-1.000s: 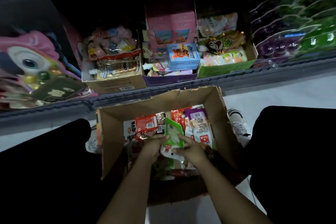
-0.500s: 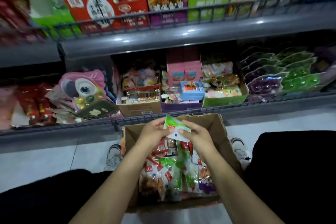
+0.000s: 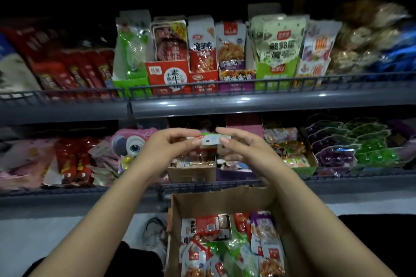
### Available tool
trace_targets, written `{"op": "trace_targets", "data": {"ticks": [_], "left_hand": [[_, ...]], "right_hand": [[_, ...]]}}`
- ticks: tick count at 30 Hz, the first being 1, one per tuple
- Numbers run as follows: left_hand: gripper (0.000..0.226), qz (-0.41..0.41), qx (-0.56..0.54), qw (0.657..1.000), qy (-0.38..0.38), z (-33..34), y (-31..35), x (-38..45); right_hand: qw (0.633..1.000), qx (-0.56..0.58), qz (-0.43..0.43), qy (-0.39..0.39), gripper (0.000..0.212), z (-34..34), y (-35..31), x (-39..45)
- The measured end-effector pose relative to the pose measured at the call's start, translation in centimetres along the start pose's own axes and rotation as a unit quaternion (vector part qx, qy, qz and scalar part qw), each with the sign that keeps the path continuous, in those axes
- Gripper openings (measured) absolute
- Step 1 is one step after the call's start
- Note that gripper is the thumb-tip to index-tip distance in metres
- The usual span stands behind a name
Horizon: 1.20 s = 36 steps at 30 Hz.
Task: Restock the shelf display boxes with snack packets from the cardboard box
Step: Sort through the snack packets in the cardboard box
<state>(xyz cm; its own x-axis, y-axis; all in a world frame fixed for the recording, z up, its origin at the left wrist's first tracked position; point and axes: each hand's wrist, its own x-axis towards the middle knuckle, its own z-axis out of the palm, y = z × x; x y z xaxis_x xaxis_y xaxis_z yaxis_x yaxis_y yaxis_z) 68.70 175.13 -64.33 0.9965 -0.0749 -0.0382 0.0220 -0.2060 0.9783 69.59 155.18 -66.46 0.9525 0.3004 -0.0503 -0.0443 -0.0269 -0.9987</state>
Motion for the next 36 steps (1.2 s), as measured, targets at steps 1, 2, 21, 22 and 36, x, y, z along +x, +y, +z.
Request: {"op": "trace_targets", "data": {"ticks": [1,2,21,22,36], "left_hand": [[0.028,0.012,-0.004,1.000,0.005,-0.5,0.3,0.0],[0.026,0.024,-0.006,1.000,0.013,-0.9,0.5,0.1],[0.024,0.182,-0.065,0.951,0.240,-5.6,4.1,4.8],[0.027,0.193,-0.054,0.948,0.248,-5.8,4.1,5.1],[0.063,0.161,0.322,0.883,0.301,-10.0,0.7,9.8]], "right_hand": [[1.000,-0.027,-0.011,-0.001,0.030,0.0,-0.9,0.4],[0.998,-0.054,-0.023,0.002,0.025,0.2,-1.9,0.7],[0.950,-0.292,-0.109,0.006,0.008,5.1,-9.3,8.9],[0.944,-0.309,-0.116,0.015,0.009,5.4,-9.9,9.5],[0.904,-0.293,-0.235,0.206,0.021,10.1,-19.4,22.1]]}}
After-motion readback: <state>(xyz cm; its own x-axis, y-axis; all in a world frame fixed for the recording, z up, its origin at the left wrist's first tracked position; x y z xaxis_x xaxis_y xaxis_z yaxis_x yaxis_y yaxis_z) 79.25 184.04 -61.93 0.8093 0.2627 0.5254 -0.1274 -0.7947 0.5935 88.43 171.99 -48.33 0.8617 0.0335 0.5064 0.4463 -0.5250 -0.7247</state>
